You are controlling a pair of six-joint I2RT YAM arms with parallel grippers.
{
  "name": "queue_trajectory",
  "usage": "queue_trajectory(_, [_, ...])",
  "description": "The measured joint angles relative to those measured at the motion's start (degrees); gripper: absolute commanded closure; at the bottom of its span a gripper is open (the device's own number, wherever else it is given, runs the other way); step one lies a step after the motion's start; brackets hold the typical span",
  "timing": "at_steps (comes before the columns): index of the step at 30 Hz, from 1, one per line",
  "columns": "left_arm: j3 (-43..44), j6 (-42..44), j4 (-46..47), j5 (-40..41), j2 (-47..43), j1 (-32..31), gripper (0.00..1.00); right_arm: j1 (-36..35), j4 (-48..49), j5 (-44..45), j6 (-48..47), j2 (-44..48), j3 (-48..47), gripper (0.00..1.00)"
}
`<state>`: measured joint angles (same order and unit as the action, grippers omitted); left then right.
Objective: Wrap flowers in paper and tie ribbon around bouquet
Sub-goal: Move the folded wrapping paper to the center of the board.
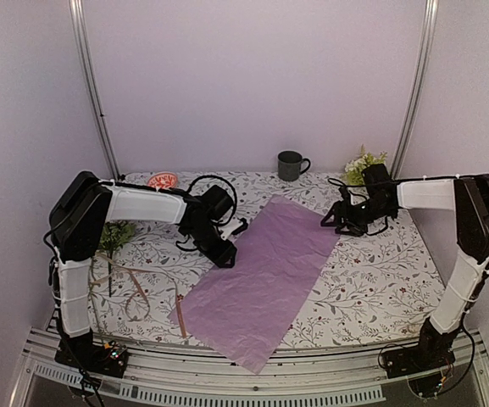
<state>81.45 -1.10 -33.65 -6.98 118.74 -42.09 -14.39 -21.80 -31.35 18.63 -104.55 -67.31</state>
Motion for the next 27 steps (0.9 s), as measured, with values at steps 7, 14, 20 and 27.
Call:
queue_trajectory(7, [0.04,-0.02,-0.22,0.35,0.0,-0.13,0.47,-0.31,10.93,-8.48,14.58,8.96,23.5,0.51])
queue_trajectory(14, [0.04,-0.02,-0.31,0.59,0.0,-0.17,0.47,-0.59,21.2,-11.91,25.29,7.54,27.23,0.56])
queue_trajectory(20, [0.07,-0.02,-0.31,0.61,0.0,-0.24,0.47,-0.59,24.94,-11.63,28.02,6.27,27.26,0.58])
queue_trajectory(27, [0.07,0.0,-0.33,0.83,0.0,-0.26,0.47,-0.59,28.72,-11.69,30.05,5.05,27.23,0.6])
